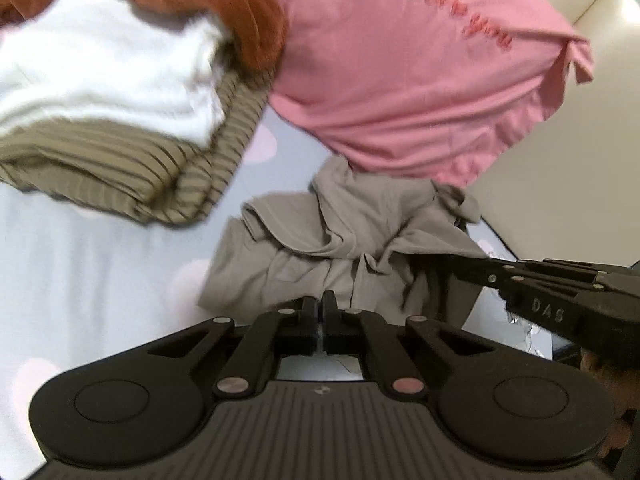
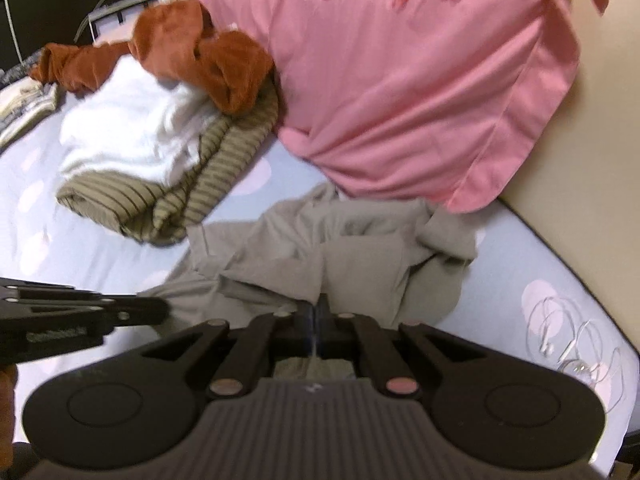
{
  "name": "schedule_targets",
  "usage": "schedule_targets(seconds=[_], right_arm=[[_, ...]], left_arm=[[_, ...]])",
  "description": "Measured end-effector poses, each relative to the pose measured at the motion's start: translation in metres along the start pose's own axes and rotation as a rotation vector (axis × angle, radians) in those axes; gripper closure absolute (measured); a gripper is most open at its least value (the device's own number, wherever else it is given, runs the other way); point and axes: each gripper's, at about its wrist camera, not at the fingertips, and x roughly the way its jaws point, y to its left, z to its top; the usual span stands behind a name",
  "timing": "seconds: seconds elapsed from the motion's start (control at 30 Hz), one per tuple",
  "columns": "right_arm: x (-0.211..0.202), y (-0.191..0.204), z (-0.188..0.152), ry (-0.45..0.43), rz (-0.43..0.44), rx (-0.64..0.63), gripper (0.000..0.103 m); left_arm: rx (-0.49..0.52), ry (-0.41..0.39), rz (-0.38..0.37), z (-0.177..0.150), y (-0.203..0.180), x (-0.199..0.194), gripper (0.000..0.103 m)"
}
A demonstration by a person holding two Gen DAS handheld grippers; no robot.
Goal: Fold clothes
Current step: 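Lift the beige shirt up off the bed with both grippers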
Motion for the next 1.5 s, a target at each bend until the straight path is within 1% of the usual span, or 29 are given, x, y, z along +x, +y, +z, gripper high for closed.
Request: schedule_targets(seconds=[0.03,0.13,0.23,0.3,0.43,0.53,0.6,0.67,0.77,1.0,1.23,1.33,1.5], right_arm=[[-0.007,0.0,0.003,-0.011,0.007,-0.002,0.102],[-0.03,0.001,0.014,-0.048,0.052,0.002,0.102],[-0.06,0.01,0.033,-0.114,0.101,-0.012,0.102],[-0.081,0.017,0.046,-0.164,0.13,-0.026,0.102],[-0.122,0.04,0.074,-0.251,0.231,-0.071,0.102],[-0.151,0.07,0.091,-0.305,0.32,-0.132,0.102],[-0.171,0.091,0.101,-0.338,0.375,-0.174,0.102],[-0.19,0.113,0.111,-0.372,0.411,-0.213,0.102],[-0.22,0.146,0.124,-0.421,0.46,-0.266,0.102],[-0.308,0.212,0.155,-0.581,0.536,-0.351,0.102],[-0.416,0.264,0.189,-0.76,0.63,-0.413,0.102],[-0.447,0.284,0.2,-0.803,0.658,-0.419,0.102],[-0.476,0.306,0.204,-0.848,0.688,-0.435,0.102]], left_arm=[[-0.003,-0.017,0.003,0.002,0.0,-0.012,0.103],[-0.072,-0.087,-0.015,0.009,0.009,-0.053,0.103],[-0.102,-0.187,0.012,0.018,0.02,-0.109,0.103],[-0.111,-0.256,0.045,0.024,0.027,-0.151,0.103],[-0.092,-0.376,0.139,0.029,0.039,-0.241,0.103],[-0.069,-0.438,0.208,0.027,0.04,-0.301,0.103],[-0.058,-0.469,0.251,0.024,0.039,-0.334,0.103],[-0.052,-0.501,0.291,0.018,0.039,-0.364,0.103],[-0.043,-0.55,0.337,0.01,0.036,-0.401,0.103],[-0.029,-0.653,0.396,-0.011,0.03,-0.471,0.103],[0.025,-0.752,0.468,-0.015,0.012,-0.547,0.103],[0.054,-0.766,0.507,-0.009,0.007,-0.566,0.103],[0.083,-0.772,0.551,-0.004,0.006,-0.581,0.102]])
